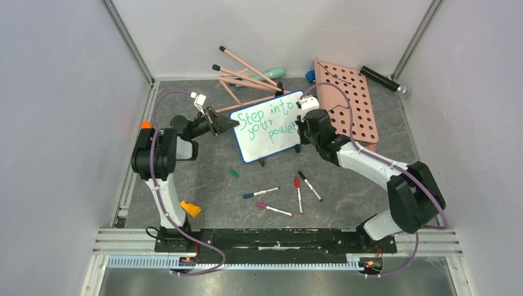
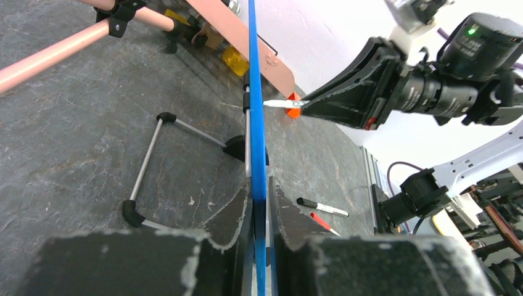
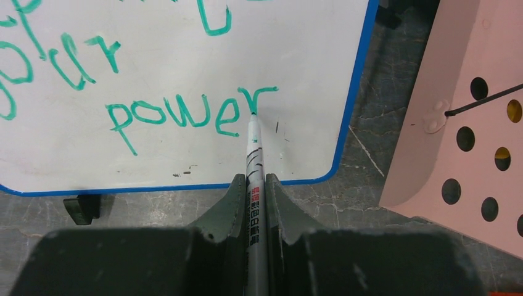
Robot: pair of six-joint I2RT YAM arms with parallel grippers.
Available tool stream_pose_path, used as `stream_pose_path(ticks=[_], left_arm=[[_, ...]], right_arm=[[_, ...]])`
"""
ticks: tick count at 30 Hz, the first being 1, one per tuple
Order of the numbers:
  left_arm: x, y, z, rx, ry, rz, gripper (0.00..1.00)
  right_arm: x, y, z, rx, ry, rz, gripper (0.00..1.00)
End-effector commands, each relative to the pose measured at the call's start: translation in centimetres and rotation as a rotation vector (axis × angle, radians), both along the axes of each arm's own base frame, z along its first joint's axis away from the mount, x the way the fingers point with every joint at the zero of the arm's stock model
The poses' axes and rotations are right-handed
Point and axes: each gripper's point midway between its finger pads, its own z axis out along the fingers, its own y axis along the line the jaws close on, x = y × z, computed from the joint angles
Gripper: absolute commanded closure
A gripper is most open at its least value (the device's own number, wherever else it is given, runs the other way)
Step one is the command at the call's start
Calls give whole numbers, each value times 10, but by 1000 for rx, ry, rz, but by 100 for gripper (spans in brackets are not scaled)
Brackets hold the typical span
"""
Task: Write a sentence on the whiteboard
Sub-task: Put down the whiteboard on the whiteboard stand.
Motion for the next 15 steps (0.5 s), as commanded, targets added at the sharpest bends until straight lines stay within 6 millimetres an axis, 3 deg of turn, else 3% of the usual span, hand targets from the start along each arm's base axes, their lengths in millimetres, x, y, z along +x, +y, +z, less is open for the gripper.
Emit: stream_pose_path(ticks=[1, 8, 9, 10, 11, 15], left_arm=[[0, 0, 14, 7, -99, -16, 76], [-7, 5, 19, 9, -119, 23, 48], [-4, 15, 19, 12, -121, 51, 46], [-5, 16, 20, 14, -125, 56, 18], [-5, 17, 21, 15, -127, 57, 1], [-9, 25, 27, 11, -139, 102, 0]], right_arm=[[-1, -1, 43, 62, -96, 5, 100], [-14, -15, 65, 87, -157, -29, 100], [-17, -18, 65, 89, -163, -34, 100], [-19, -20, 69, 97, -175, -38, 100], [-21, -21, 69, 98, -177, -41, 100], [-27, -26, 71, 95, -177, -42, 100]])
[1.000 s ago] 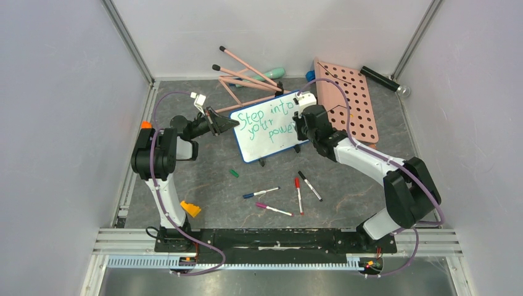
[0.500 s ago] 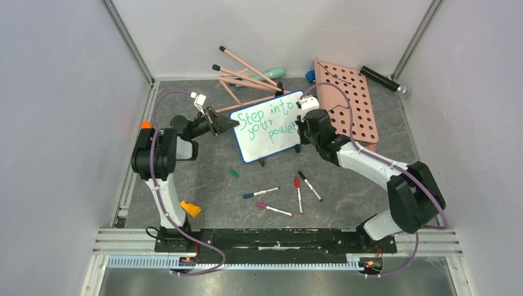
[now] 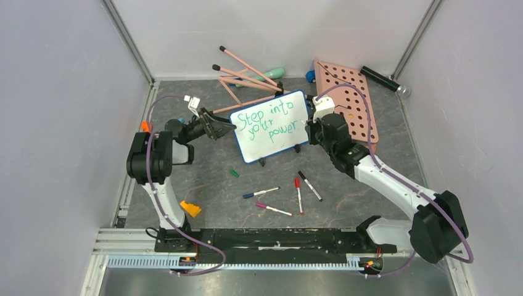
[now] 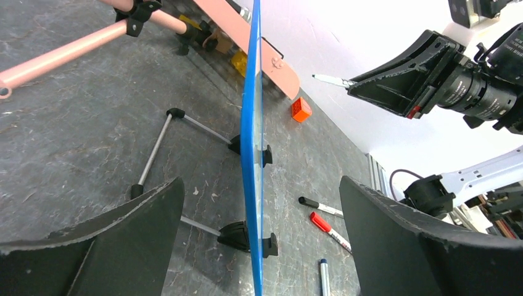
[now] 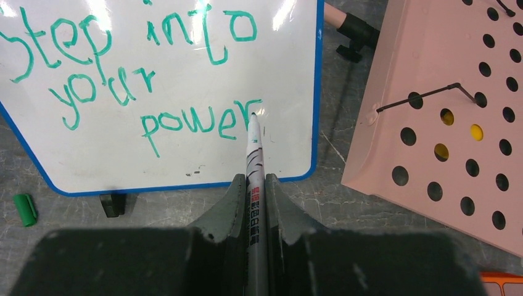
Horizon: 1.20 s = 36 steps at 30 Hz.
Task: Write a sentence on the whiteboard
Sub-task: Put down the whiteboard on the whiteboard stand, then pick up the pen cap from the center of the board.
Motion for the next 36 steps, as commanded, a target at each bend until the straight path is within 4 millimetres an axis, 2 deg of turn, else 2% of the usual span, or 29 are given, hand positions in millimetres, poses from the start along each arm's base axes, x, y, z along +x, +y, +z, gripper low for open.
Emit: stream_pose_path(ticks=[1, 6, 13, 19, 23, 24, 27, 33, 36], left_arm=[[-4, 14, 29, 14, -151, 80, 0], [-8, 34, 32, 9, -154, 202, 0], [-30, 42, 49, 20, -228, 290, 0], [-44, 42, 79, -36, -249, 310, 0], [-75, 45, 110, -70, -350, 378, 0], [-76, 53, 118, -123, -337, 453, 0], [-72, 71, 110, -273, -152, 592, 0], [-96, 43, 151, -243, -259, 365, 0], [-105, 42, 168, -300, -261, 341, 0]], right_arm=[[-4, -8, 10, 17, -31, -25, 100], [-12, -13, 14, 28, -47, -26, 100], [-25, -14, 19, 55, -56, 1, 100], [-35, -19, 20, 66, -64, 3, 100], [-42, -24, 28, 90, -89, -4, 100], [-43, -23, 30, 96, -94, -1, 100], [-49, -25, 30, 99, -86, 6, 100], [-57, -24, 39, 128, -100, 30, 100], [-59, -25, 42, 129, -105, 33, 100]])
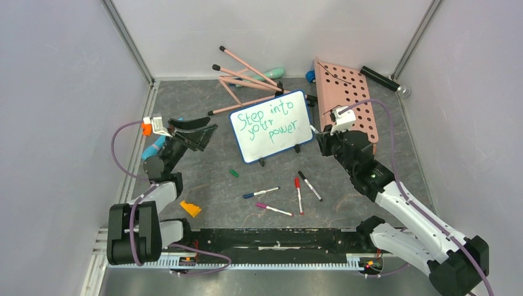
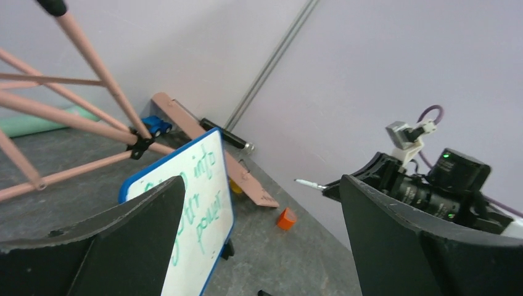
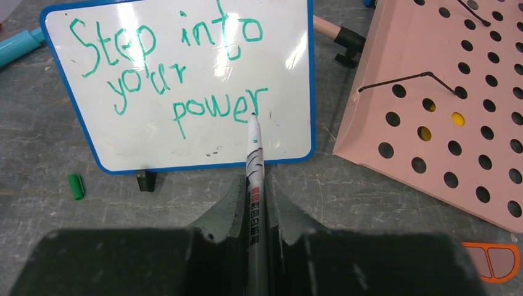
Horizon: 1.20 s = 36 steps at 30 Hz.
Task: Write a sentence on the whiteboard
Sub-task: Pick up the pen cap from the center of the board.
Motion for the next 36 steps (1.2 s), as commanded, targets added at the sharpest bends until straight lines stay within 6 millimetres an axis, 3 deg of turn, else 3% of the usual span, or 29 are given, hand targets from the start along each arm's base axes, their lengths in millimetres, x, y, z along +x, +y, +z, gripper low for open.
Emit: stream_pose_path(ticks=[1, 2, 5, 8, 12, 18, 19, 21, 23, 26, 30, 36], left_arm=[[-16, 0, 39, -125, -41, -52, 0], [-10, 11, 38, -203, -8, 2, 0], [9, 37, 4, -470, 241, 78, 0], [3, 20, 6, -388, 231, -31, 0], [-3, 29, -3, -436, 260, 28, 0], [-2, 23, 10, -340, 343, 46, 0], [4, 26, 3, -311, 423, 91, 0], [6, 34, -32, -153, 651, 249, 0], [-5, 52, -46, -15, 764, 414, 0], [-20, 67, -61, 27, 890, 510, 0], [-28, 62, -88, 59, 1003, 522, 0], [-33, 35, -131, 183, 1197, 615, 0]], right_arm=[[-5, -1, 8, 23, -15, 12, 100], [-5, -1, 9, 23, -17, 11, 100], [-6, -1, 12, 21, -17, 12, 100], [-8, -1, 15, 17, -16, 19, 100], [-11, -4, 20, 15, -20, 16, 100], [-16, -3, 20, 22, -14, 32, 100], [-16, -3, 19, 20, -10, 33, 100], [-17, -4, 16, 14, 0, 35, 100], [-18, -4, 15, 7, 5, 38, 100], [-19, -5, 14, -7, 10, 43, 100], [-20, -3, 10, -22, 23, 60, 100], [-16, 1, -2, -47, 59, 72, 100]])
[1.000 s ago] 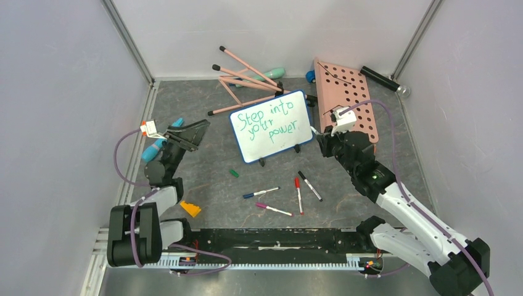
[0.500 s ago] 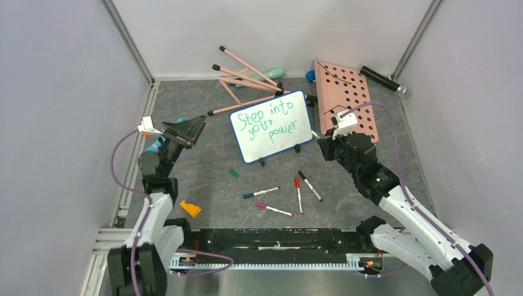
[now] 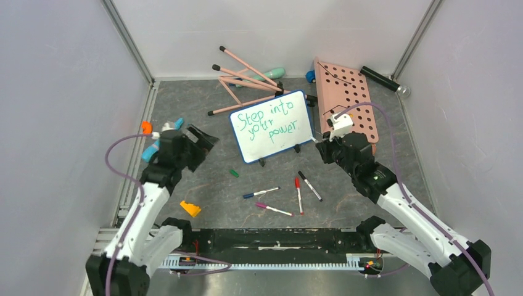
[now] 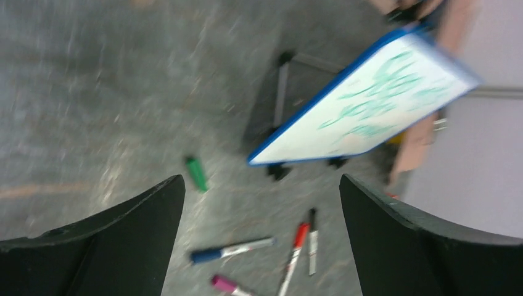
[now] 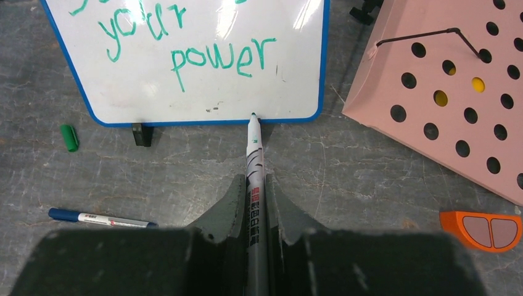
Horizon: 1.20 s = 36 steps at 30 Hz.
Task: Write a sentence on the whiteboard
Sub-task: Pick up the pen cap from the center of the board.
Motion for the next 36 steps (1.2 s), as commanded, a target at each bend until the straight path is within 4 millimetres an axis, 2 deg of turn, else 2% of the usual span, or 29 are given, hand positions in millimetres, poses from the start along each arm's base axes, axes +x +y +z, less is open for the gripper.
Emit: stream_pose_path(ticks=[1, 5, 6, 7, 8, 11, 18, 25, 29, 36], left_arm=[[-17, -7, -41, 147, 219, 69, 0], [-18, -12, -61, 169, 314, 146, 8], [-17, -14, -67, 169, 334, 158, 13], [-17, -17, -73, 171, 359, 157, 25], [-15, -21, -77, 174, 373, 154, 30], [-13, -28, -93, 228, 450, 155, 31], [-1, -46, -114, 279, 529, 157, 30], [-10, -60, -142, 255, 594, 176, 33], [-12, -64, -158, 261, 647, 178, 54], [-15, -67, -179, 280, 705, 175, 55]], right_arm=[[7, 5, 19, 10, -38, 15, 100], [7, 4, 18, 10, -35, 11, 100], [7, 3, 16, 9, -33, 6, 100], [7, 2, 16, 7, -34, 2, 100], [8, 2, 14, 2, -32, -2, 100], [9, 1, 11, -8, -29, -8, 100], [10, 2, 11, -4, -31, -4, 100], [8, 2, 8, 8, -31, -5, 100], [7, 2, 9, 14, -34, -3, 100], [4, 1, 6, 21, -30, -3, 100]])
